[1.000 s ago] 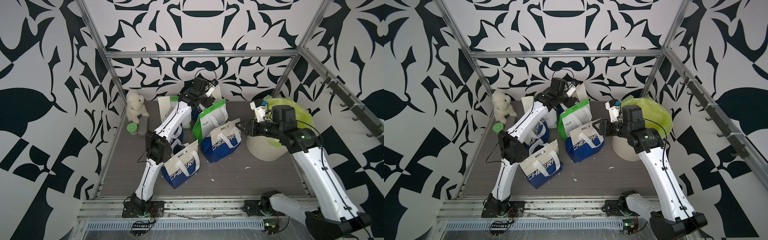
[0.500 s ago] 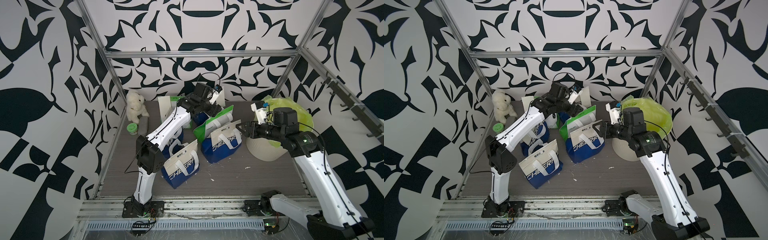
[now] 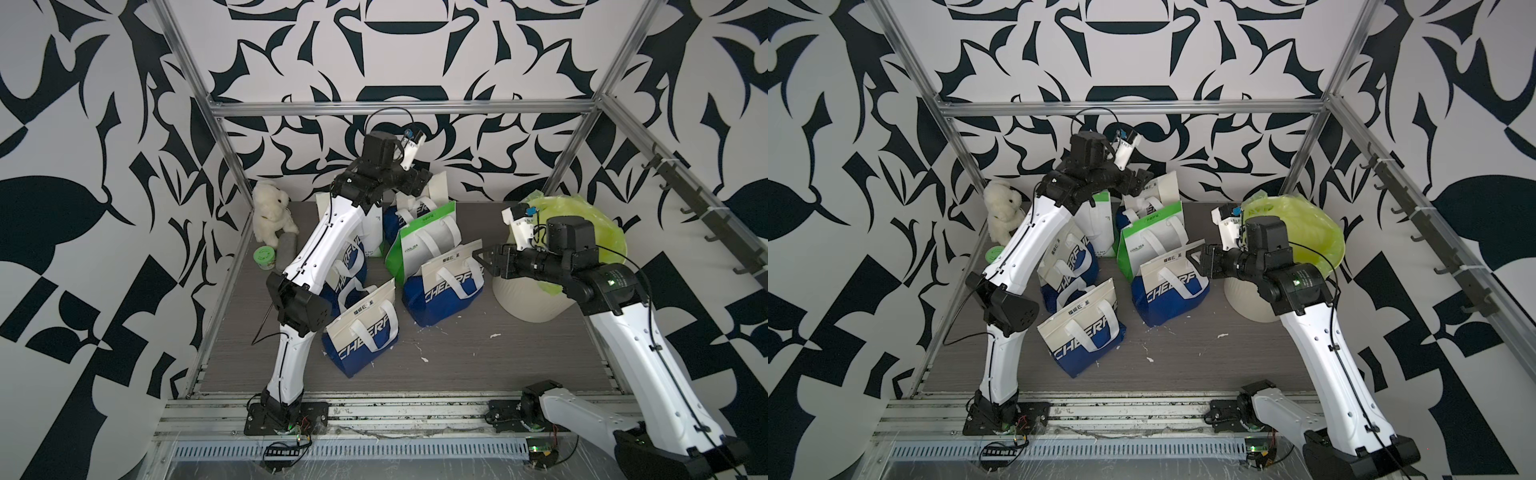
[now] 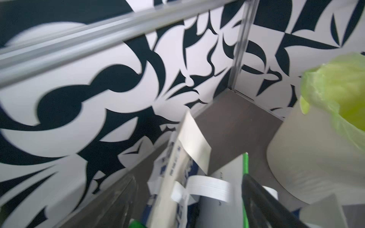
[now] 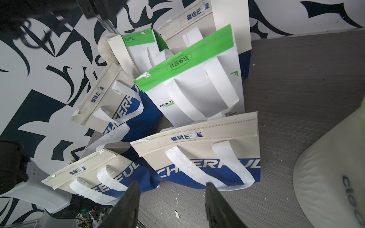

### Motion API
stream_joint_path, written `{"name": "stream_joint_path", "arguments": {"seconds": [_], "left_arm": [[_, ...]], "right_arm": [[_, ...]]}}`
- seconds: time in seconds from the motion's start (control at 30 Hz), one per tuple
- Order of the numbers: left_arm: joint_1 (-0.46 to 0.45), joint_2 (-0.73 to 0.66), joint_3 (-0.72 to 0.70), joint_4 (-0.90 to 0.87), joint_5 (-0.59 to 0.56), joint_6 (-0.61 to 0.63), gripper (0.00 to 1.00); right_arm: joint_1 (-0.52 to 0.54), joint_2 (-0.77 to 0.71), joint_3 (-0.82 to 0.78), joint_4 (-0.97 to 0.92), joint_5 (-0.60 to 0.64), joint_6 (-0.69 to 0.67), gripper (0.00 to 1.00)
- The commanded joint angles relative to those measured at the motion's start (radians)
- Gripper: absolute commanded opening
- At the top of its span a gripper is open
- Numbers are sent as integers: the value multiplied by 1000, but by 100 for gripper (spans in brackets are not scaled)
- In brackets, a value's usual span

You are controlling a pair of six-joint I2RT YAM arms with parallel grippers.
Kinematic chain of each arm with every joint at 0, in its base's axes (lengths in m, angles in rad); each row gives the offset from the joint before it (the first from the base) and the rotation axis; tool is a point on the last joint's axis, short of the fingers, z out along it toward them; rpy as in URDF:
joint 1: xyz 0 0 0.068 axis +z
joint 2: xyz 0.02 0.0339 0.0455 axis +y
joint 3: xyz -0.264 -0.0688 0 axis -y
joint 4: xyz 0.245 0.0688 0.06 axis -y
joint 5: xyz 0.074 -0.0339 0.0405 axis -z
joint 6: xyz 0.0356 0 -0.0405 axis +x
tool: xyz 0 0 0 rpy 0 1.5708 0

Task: Shred takeout receipts and throw away
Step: Pick up the takeout bag at the center of the board.

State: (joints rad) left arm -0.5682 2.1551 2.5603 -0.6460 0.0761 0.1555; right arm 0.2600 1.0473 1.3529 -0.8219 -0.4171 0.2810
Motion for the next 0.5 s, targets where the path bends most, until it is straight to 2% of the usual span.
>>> {"name": "stream_joint_path", "arguments": {"seconds": [0.0,0.07,0.27,0.47], "left_arm": [[3,78,51,-110,-90,154,90],[21,100,50,-106,-86,164,90],[42,144,45,-108,27,135,88],[46,199,67,-98,-8,158,87]], "right_arm": [[7,-17,29,-9,21,-32,54],[7,-11,26,-10,20,-33,54],[7,3,18,-16,21,-36,54],[8,0,6,-21,30,-31,54]]}}
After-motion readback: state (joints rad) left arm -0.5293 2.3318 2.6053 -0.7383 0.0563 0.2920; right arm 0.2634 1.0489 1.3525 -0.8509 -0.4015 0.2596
